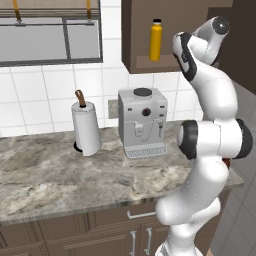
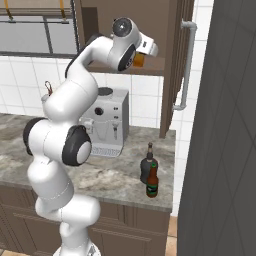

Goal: Sort all alcoholic drinks to one cabinet, and non-alcoholic drinks to the other.

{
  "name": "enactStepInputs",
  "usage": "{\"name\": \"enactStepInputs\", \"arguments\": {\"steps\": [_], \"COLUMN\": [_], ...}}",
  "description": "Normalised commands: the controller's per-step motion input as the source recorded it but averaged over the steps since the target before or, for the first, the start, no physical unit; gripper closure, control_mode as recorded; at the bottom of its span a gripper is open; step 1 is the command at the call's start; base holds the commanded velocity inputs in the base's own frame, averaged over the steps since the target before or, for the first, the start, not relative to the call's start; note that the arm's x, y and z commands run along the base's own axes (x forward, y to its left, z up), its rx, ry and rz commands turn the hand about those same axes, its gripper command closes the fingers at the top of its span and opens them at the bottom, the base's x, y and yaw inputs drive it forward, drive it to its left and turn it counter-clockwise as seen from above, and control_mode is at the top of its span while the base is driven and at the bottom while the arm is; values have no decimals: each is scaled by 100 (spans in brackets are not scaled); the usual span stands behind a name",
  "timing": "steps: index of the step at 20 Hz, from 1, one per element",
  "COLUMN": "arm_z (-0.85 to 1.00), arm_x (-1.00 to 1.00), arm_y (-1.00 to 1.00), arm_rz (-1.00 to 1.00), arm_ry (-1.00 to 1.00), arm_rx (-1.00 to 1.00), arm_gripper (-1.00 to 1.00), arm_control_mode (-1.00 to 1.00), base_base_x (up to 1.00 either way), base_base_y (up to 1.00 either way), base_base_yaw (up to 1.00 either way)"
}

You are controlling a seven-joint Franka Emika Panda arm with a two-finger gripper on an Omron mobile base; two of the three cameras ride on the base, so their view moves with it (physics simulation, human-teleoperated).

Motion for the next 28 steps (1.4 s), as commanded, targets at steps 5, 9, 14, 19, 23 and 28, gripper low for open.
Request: {"name": "enactStepInputs", "arguments": {"steps": [5, 9, 14, 19, 23, 28], "arm_z": [-4, -3, -2, -3, -4, -5], "arm_x": [14, 16, 16, 17, 12, 7], "arm_y": [0, 0, 0, 0, 0, 0], "arm_rz": [0, 0, 0, 0, 0, 0], "arm_ry": [0, 0, 0, 0, 0, 0], "arm_rx": [0, 0, 0, 1, 2, 1], "arm_gripper": [100, 100, 100, 100, 100, 100], "arm_control_mode": [-100, -100, -100, -100, -100, -100], "base_base_x": [0, 0, 0, 0, 0, 0], "base_base_y": [0, 0, 0, 0, 0, 0], "base_base_yaw": [0, 0, 0, 0, 0, 0]}}
